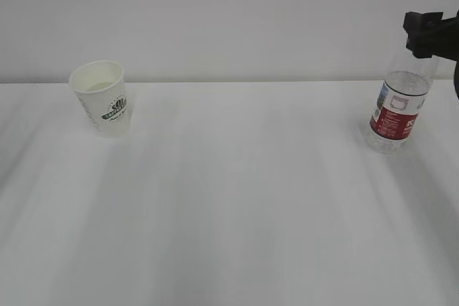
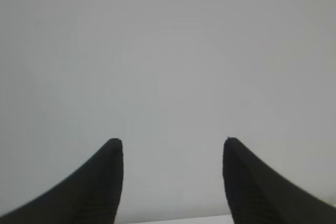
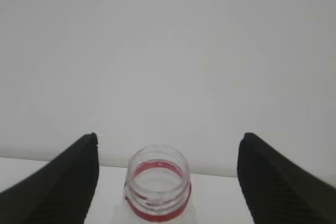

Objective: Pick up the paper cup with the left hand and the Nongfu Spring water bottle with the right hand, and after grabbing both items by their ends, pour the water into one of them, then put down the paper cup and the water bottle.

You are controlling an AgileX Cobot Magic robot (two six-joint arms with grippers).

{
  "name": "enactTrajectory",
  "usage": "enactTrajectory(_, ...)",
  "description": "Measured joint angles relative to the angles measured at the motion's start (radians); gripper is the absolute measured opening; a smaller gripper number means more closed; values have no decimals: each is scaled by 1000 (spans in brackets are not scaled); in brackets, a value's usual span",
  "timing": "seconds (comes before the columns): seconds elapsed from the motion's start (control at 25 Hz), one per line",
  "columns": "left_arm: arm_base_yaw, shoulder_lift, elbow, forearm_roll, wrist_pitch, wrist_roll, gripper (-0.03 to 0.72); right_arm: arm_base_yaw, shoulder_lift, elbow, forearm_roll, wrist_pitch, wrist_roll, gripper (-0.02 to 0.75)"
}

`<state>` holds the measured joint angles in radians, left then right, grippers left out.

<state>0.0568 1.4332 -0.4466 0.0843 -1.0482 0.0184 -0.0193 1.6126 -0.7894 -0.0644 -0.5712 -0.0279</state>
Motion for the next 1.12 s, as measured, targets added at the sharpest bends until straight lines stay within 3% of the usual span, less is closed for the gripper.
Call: enactTrajectory(1.12,-2,-536,8,37,427,0,436,0,-419,6,-23,503,28,590)
